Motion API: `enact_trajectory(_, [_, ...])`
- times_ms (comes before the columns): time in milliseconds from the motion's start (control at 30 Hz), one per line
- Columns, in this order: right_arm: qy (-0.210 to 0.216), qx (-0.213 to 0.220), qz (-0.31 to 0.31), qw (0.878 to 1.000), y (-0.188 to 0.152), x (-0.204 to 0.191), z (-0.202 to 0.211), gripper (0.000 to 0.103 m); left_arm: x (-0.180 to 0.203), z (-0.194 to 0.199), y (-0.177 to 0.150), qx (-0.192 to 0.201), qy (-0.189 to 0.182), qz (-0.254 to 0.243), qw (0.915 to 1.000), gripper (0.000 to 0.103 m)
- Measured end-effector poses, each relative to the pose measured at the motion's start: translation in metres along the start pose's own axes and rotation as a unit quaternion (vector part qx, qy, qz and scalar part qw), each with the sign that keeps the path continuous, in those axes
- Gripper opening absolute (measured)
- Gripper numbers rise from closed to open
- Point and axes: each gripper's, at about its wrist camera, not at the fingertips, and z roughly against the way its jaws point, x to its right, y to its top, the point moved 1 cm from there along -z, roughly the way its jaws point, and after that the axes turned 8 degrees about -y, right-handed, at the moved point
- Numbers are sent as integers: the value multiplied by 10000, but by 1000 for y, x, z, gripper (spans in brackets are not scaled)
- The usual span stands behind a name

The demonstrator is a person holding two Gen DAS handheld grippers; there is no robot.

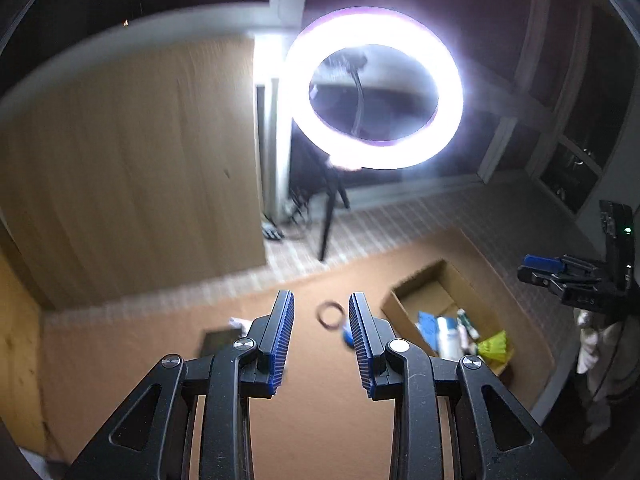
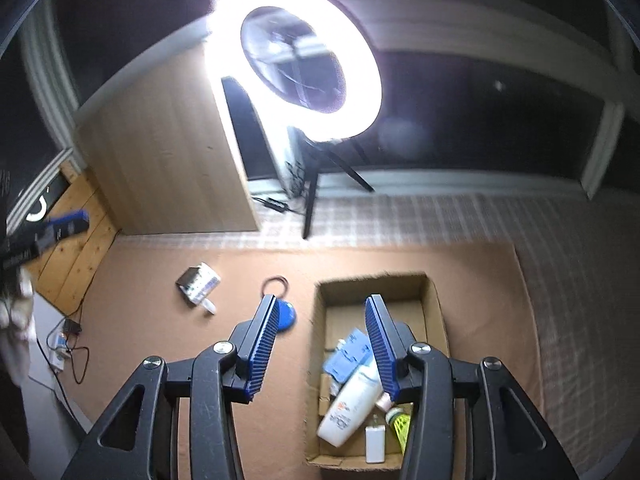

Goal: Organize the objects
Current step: 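Move both open tools back over the remaining items on the table, then grasp the white cap with the left tool while the right tool grasps the blue tin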

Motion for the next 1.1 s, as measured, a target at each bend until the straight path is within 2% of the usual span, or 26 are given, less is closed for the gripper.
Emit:
enact_trajectory(100, [73, 71, 266, 9996, 18, -23, 5, 47, -6, 18, 26, 156, 269, -177, 9994, 31])
enact_trajectory(167, [131, 54, 378, 9992, 24, -36, 1, 48, -11, 22, 38, 194, 382, -250, 9988, 37])
enact_trajectory(267, [300, -138, 416, 9986, 23, -53, -23, 48, -17, 3, 33, 49, 497, -264, 9984, 44])
enact_trajectory(400, [503, -596, 374, 9963, 10, -73, -73, 48, -28, -54, -4, -506, 257, -52, 9984, 44])
enact_trajectory(467, [508, -792, 388, 9948, 5, -81, -95, 48, -36, -91, -28, -844, 166, 148, 9962, 44])
enact_trajectory(600, [575, -1167, 342, 9909, -5, -91, -138, 48, -51, -143, -68, -1282, 150, 505, 9903, 44])
enact_trajectory(800, [512, -1658, 335, 9843, -15, -102, -198, 48, -68, -194, -114, -1638, 182, 902, 9822, 44])
enact_trajectory(1100, [231, -2062, 473, 9771, -24, -110, -256, 48, -80, -233, -135, -1874, 96, 1072, 9764, 44])
